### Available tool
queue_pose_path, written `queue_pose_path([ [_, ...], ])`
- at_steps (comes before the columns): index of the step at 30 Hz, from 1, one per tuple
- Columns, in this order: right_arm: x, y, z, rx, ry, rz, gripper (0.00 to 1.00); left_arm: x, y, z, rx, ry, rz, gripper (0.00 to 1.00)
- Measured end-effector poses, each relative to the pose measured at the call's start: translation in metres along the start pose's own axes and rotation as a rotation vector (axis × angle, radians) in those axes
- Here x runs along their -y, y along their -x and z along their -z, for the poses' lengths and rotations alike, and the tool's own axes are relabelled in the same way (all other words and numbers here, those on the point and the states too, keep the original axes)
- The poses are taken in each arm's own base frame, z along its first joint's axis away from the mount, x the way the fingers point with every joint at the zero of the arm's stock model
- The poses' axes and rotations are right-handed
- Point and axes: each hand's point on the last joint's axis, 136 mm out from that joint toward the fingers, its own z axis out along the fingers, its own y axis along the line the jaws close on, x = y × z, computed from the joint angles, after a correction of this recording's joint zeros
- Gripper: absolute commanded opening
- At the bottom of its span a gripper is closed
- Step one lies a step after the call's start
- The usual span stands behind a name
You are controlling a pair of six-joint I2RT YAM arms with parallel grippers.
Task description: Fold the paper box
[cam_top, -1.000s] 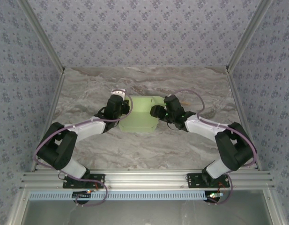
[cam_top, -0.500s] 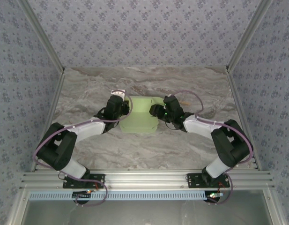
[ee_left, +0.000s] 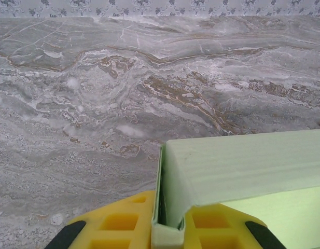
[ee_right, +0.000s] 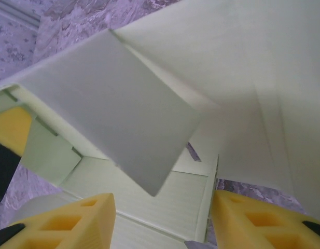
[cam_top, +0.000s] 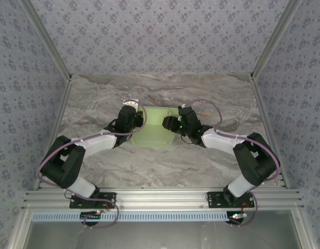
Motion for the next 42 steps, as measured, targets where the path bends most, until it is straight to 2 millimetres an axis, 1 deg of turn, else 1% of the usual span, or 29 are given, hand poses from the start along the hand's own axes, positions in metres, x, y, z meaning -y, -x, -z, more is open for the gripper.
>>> queue_pose_path([
  [6, -0.007, -0.004, 0.0, -0.013, 0.015, 0.067, 0.46, 0.001, 0.0, 0.0, -0.001, -0.004, -0.001, 0.15],
  [11, -0.018, -0.007, -0.003, -0.024, 0.031, 0.128, 0.41, 0.001, 0.0, 0.0, -0.001, -0.003, -0.001, 0.15],
  [21, -0.011, -0.03, -0.02, -0.1, 0.013, 0.163, 0.35, 0.0, -0.002, 0.0, -0.009, 0.003, -0.008, 0.15],
  [26, -0.011, -0.031, -0.021, -0.108, 0.018, 0.164, 0.35, -0.001, -0.004, 0.0, -0.014, 0.008, -0.013, 0.15],
  [29, -0.01, -0.03, -0.02, -0.108, 0.013, 0.168, 0.37, -0.001, -0.004, 0.0, -0.014, 0.008, -0.016, 0.16],
  [32, -0.011, -0.022, -0.012, -0.091, 0.013, 0.167, 0.41, -0.001, -0.004, 0.0, -0.014, 0.008, -0.017, 0.15],
  [38, -0.021, 0.001, 0.015, -0.027, 0.026, 0.187, 0.47, 0.0, -0.002, 0.0, -0.007, 0.005, -0.015, 0.15],
  [42, -0.022, 0.008, 0.029, -0.012, 0.018, 0.214, 0.51, 0.002, -0.003, 0.001, -0.007, 0.001, -0.017, 0.15],
])
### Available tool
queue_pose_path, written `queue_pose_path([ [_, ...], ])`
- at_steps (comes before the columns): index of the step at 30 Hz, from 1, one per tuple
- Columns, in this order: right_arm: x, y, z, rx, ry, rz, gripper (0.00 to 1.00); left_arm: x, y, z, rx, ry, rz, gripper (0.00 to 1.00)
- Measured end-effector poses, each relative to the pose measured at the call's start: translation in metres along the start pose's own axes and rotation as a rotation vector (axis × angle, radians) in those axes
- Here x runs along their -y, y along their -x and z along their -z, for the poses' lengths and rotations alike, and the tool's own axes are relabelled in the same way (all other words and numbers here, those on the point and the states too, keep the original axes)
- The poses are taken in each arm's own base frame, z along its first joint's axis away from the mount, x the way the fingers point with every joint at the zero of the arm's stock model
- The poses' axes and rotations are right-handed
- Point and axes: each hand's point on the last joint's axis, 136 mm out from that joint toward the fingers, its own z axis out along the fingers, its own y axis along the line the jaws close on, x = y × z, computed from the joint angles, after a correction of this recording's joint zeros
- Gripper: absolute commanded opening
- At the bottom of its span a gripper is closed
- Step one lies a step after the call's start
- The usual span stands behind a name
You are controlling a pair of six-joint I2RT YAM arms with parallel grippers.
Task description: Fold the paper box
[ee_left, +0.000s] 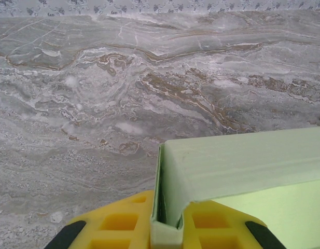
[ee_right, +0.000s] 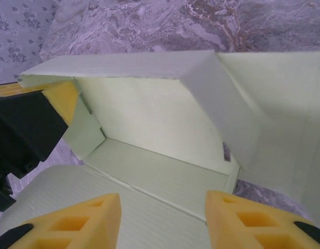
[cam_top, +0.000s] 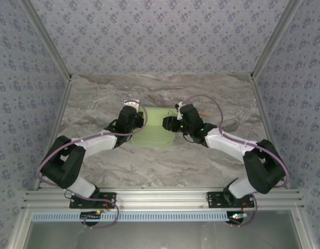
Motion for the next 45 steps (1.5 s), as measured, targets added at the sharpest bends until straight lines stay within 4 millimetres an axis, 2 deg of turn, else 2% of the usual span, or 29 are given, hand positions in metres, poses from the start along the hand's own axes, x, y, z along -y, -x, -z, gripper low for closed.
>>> queue_pose_path([
  [8, 0.02, 0.014, 0.036, 0.003, -0.045, 0.092, 0.54, 0.0, 0.0, 0.0, 0.0, 0.0, 0.001, 0.15],
  [12, 0.048, 0.031, 0.058, 0.014, -0.066, 0.115, 0.54, 0.0, 0.0, 0.0, -0.001, 0.0, 0.004, 0.15],
  [17, 0.092, 0.047, 0.074, 0.026, -0.077, 0.08, 0.53, 0.001, -0.001, 0.0, -0.003, -0.006, 0.009, 0.15],
  [21, 0.126, 0.05, 0.072, 0.009, -0.081, 0.013, 0.51, 0.002, 0.0, 0.001, -0.005, -0.011, 0.015, 0.16],
  [26, 0.144, 0.033, 0.05, -0.065, -0.05, -0.032, 0.47, 0.005, 0.008, 0.007, 0.014, -0.031, 0.029, 0.16],
  [31, 0.143, 0.011, 0.024, -0.153, 0.026, -0.045, 0.47, 0.007, 0.014, 0.011, 0.027, -0.043, 0.039, 0.16],
  [35, 0.122, 0.003, 0.009, -0.189, 0.132, -0.02, 0.48, 0.007, 0.013, 0.011, 0.026, -0.044, 0.04, 0.16],
  [40, 0.09, 0.007, 0.004, -0.178, 0.256, 0.039, 0.48, 0.007, 0.012, 0.011, 0.022, -0.047, 0.039, 0.16],
  [45, 0.07, 0.007, 0.004, -0.181, 0.328, 0.073, 0.48, 0.007, 0.013, 0.011, 0.022, -0.046, 0.039, 0.16],
])
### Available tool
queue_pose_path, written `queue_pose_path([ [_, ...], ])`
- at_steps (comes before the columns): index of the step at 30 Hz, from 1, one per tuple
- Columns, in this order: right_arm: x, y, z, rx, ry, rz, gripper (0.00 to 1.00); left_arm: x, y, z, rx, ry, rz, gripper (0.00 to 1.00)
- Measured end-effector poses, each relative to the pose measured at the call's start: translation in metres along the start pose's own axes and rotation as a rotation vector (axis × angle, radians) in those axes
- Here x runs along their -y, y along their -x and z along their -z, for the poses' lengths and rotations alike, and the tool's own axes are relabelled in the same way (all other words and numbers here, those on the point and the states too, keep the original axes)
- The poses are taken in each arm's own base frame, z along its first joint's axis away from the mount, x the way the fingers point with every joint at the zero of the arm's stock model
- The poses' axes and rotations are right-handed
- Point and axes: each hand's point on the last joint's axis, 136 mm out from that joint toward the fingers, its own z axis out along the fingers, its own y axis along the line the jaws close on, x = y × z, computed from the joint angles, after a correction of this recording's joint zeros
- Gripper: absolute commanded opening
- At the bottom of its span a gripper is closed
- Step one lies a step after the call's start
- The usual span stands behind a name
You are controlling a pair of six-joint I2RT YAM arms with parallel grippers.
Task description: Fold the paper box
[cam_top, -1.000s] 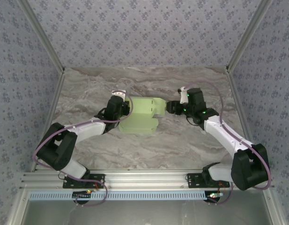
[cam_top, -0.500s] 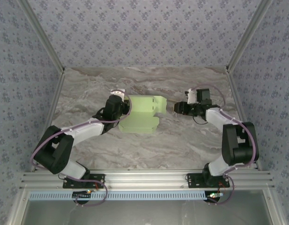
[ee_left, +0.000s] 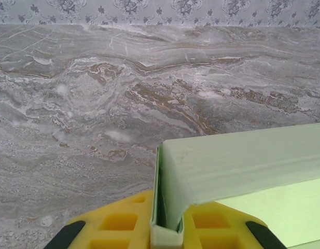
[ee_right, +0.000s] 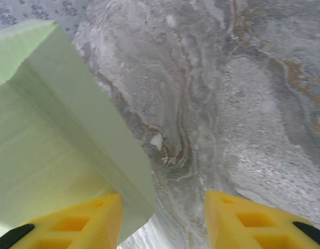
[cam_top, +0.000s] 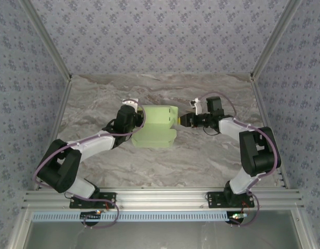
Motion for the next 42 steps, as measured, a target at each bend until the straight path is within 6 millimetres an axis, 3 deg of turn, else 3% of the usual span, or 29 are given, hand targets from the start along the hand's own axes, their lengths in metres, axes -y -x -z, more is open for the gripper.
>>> queue_pose_path([
  [9, -0.023, -0.001, -0.008, -0.024, 0.069, 0.062, 0.48, -0.001, 0.0, 0.0, 0.0, 0.001, 0.001, 0.16],
  [17, -0.042, 0.011, -0.01, -0.02, 0.119, 0.128, 0.48, 0.001, -0.001, 0.0, -0.004, -0.009, 0.001, 0.16],
  [21, -0.05, 0.012, -0.013, -0.034, 0.134, 0.152, 0.44, 0.001, -0.001, 0.0, -0.004, -0.009, 0.001, 0.16],
  [27, -0.048, 0.015, -0.021, -0.055, 0.109, 0.169, 0.37, 0.001, -0.001, 0.0, -0.006, -0.007, 0.001, 0.16],
  [42, -0.031, 0.015, -0.041, -0.08, -0.137, 0.284, 0.36, -0.002, -0.005, 0.0, -0.021, 0.007, -0.005, 0.16],
])
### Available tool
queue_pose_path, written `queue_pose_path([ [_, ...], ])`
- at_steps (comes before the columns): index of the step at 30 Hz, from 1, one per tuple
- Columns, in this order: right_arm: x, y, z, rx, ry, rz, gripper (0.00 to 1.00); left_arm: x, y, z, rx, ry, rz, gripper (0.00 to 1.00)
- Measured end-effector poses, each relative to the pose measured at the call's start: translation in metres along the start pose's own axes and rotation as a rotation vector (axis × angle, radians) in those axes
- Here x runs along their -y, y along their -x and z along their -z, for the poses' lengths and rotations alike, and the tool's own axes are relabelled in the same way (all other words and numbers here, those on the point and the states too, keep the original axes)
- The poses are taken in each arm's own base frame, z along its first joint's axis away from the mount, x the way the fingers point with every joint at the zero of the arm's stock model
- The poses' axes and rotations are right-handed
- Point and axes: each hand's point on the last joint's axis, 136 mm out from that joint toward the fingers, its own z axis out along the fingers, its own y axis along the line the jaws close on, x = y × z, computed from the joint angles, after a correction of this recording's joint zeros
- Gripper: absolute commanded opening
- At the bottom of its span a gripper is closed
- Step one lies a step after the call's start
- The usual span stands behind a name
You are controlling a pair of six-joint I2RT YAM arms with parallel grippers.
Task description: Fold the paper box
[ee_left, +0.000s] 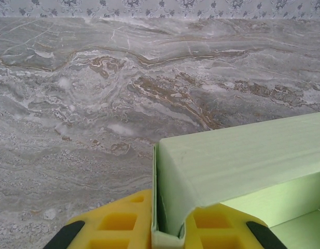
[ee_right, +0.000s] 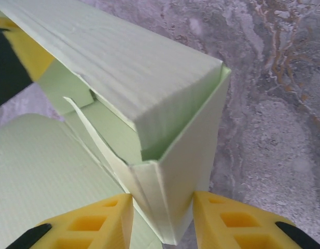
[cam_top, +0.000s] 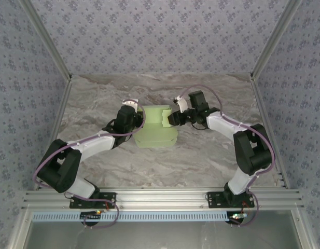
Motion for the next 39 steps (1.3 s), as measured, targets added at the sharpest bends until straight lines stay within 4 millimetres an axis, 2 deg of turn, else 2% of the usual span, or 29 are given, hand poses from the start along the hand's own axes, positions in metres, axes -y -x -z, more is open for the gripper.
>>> queue_pose_path([
  [6, 0.004, 0.0, -0.005, -0.005, -0.079, 0.045, 0.32, -0.001, -0.001, 0.0, -0.002, 0.003, -0.001, 0.16],
  [19, 0.01, 0.007, -0.011, 0.018, -0.213, 0.08, 0.33, -0.002, 0.0, 0.0, 0.001, 0.011, 0.0, 0.16],
  [22, 0.013, 0.009, -0.015, 0.022, -0.253, 0.075, 0.29, -0.001, 0.0, 0.0, 0.0, 0.009, 0.0, 0.16],
  [28, 0.022, 0.011, -0.019, 0.029, -0.395, 0.043, 0.22, -0.001, 0.0, 0.0, 0.0, 0.009, 0.0, 0.16],
  [39, 0.017, 0.024, -0.006, 0.059, -0.713, -0.018, 0.18, -0.002, -0.001, -0.002, 0.001, 0.015, 0.015, 0.16],
])
